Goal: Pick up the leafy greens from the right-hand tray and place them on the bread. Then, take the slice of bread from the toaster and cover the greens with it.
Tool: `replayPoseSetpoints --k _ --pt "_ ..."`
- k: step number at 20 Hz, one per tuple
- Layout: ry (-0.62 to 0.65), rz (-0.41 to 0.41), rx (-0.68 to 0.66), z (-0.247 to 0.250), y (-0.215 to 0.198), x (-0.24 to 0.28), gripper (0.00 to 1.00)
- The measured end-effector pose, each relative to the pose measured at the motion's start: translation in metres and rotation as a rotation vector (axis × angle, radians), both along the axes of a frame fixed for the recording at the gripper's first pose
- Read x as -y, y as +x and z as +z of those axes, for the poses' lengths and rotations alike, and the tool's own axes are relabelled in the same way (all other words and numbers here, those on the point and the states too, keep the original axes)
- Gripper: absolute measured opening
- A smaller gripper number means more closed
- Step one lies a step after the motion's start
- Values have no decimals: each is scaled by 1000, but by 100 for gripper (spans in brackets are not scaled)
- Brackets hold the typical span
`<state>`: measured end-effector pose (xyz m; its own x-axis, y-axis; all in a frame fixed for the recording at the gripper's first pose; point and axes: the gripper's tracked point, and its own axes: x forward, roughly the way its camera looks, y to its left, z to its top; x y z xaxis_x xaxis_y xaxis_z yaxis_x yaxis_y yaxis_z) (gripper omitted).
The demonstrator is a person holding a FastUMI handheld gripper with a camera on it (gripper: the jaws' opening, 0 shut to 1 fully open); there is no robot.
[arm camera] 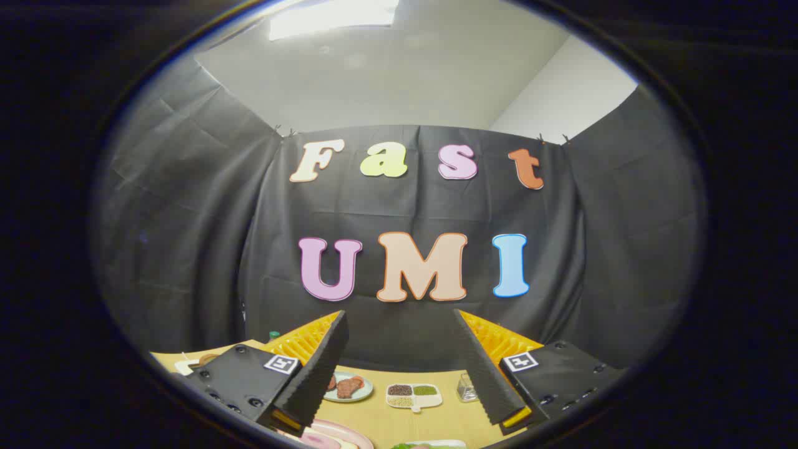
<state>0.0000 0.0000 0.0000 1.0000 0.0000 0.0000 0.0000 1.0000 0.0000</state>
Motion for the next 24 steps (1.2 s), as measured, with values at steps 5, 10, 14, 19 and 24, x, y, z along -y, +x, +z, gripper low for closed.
replayPoseSetpoints --k 5,10,14,19,24 --pt "15 3 11 4 2 3 100" --pt "12 10 2 -1 2 6 100" --pt "22 15 -5 -5 4 10 100" --pt "21 25 -15 -9 7 18 100" --pt "-3 67 -60 -25 11 34 100"
